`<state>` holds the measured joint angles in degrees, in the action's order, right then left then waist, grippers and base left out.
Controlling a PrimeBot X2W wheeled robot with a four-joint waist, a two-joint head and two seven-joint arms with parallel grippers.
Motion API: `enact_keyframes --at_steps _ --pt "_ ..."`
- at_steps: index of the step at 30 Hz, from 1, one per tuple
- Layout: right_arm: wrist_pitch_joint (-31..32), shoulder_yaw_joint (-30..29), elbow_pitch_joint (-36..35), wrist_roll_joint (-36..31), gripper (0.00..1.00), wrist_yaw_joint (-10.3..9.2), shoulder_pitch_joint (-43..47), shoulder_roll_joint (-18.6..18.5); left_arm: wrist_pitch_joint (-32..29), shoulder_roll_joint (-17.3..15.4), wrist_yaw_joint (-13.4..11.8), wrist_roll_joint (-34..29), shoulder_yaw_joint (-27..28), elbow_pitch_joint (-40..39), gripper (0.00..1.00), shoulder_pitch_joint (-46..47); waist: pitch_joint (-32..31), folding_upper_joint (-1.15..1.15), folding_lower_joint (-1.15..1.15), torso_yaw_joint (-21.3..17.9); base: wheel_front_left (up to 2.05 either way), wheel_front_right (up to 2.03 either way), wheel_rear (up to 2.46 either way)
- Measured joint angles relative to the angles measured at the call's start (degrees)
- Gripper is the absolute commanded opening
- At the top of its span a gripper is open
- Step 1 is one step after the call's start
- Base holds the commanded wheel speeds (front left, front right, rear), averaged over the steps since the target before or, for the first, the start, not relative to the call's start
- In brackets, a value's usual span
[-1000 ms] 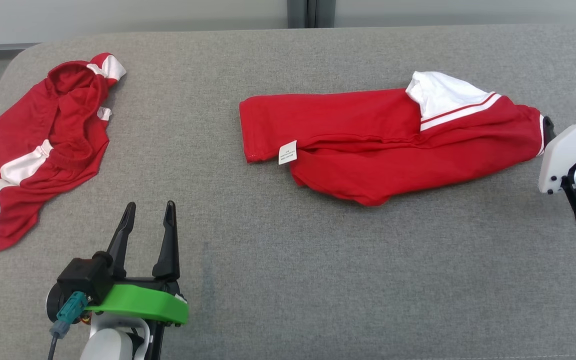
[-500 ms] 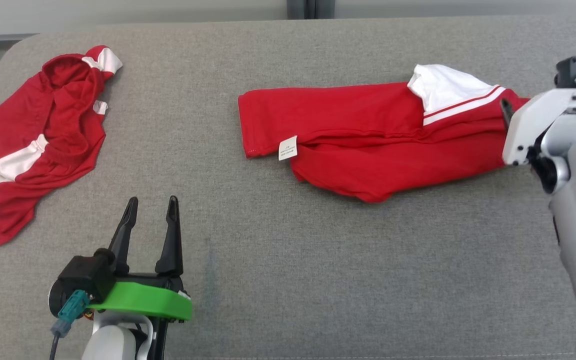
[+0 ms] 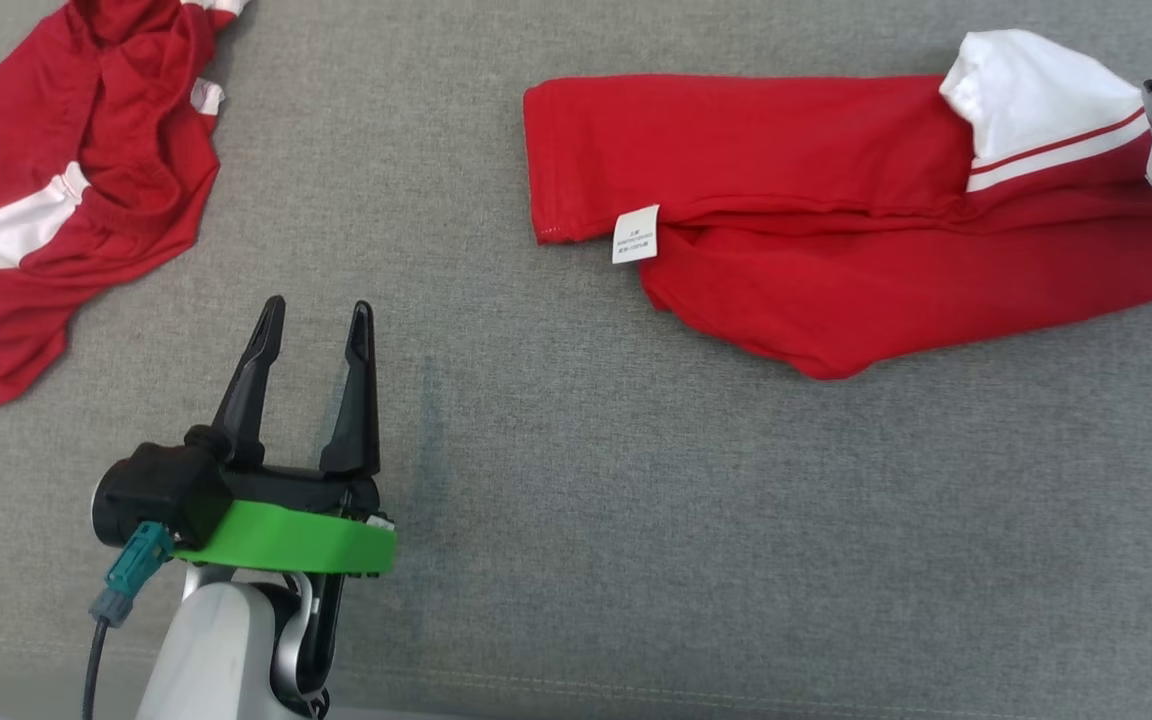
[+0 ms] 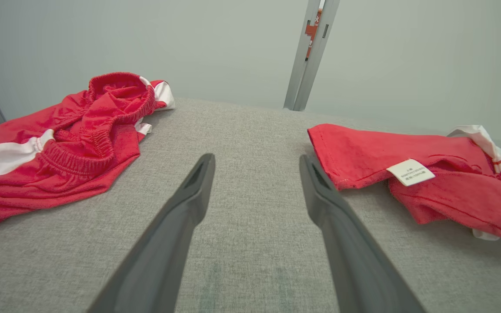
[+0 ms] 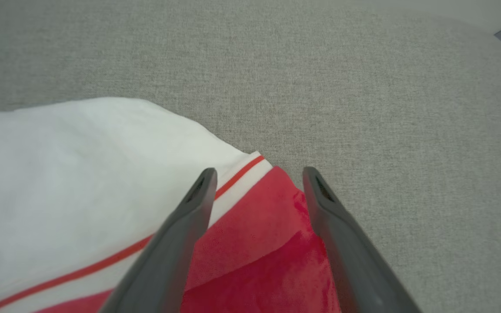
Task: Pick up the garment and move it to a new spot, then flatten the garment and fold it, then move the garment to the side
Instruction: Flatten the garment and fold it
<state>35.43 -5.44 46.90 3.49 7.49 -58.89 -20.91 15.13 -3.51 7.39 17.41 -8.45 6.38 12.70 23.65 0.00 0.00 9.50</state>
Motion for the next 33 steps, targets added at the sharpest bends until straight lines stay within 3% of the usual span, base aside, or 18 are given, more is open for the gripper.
enact_keyframes --at_steps 9,16,17,18,24,29,33 --pt "4.9 10.2 -4.6 8.3 1.0 0.0 0.2 -5.7 0.0 0.0 0.0 0.0 0.0 -1.5 1.0 0.8 5.1 0.0 0.0 3.1 0.0 0.0 0.0" --pt "5.5 12.3 -5.7 12.5 1.0 -0.02 2.0 -8.8 0.0 0.1 0.0 0.1 0.0 -1.1 1.0 0.7 5.9 0.0 0.0 4.5 0.0 0.0 0.0" --pt "5.5 12.3 -5.7 12.8 0.77 -0.02 2.2 -8.9 0.0 0.1 0.0 0.1 0.0 -1.0 1.0 0.7 5.8 0.0 0.0 4.4 0.0 0.0 0.0" --pt "4.9 12.0 -5.7 12.9 0.0 -0.01 2.4 -9.0 0.0 0.1 0.0 0.1 0.0 -1.0 1.0 0.7 5.8 0.0 0.0 4.4 0.0 0.0 0.0" --pt "-0.6 10.2 -5.8 10.8 0.0 0.08 3.7 -8.4 0.0 0.0 0.0 0.1 0.4 -0.9 1.0 0.7 5.8 0.0 0.0 3.8 0.0 0.0 0.0" --pt "-8.7 5.1 -6.5 8.9 0.0 0.04 6.4 -5.3 0.0 0.1 0.0 0.0 0.2 -0.4 1.0 0.7 4.3 0.0 0.0 3.4 0.0 0.0 0.0" --pt "-14.6 1.3 -10.9 8.7 0.0 0.04 11.3 -1.3 0.0 0.2 0.0 0.1 0.7 -0.1 1.0 0.3 2.3 0.0 0.0 3.0 0.0 0.0 0.0"
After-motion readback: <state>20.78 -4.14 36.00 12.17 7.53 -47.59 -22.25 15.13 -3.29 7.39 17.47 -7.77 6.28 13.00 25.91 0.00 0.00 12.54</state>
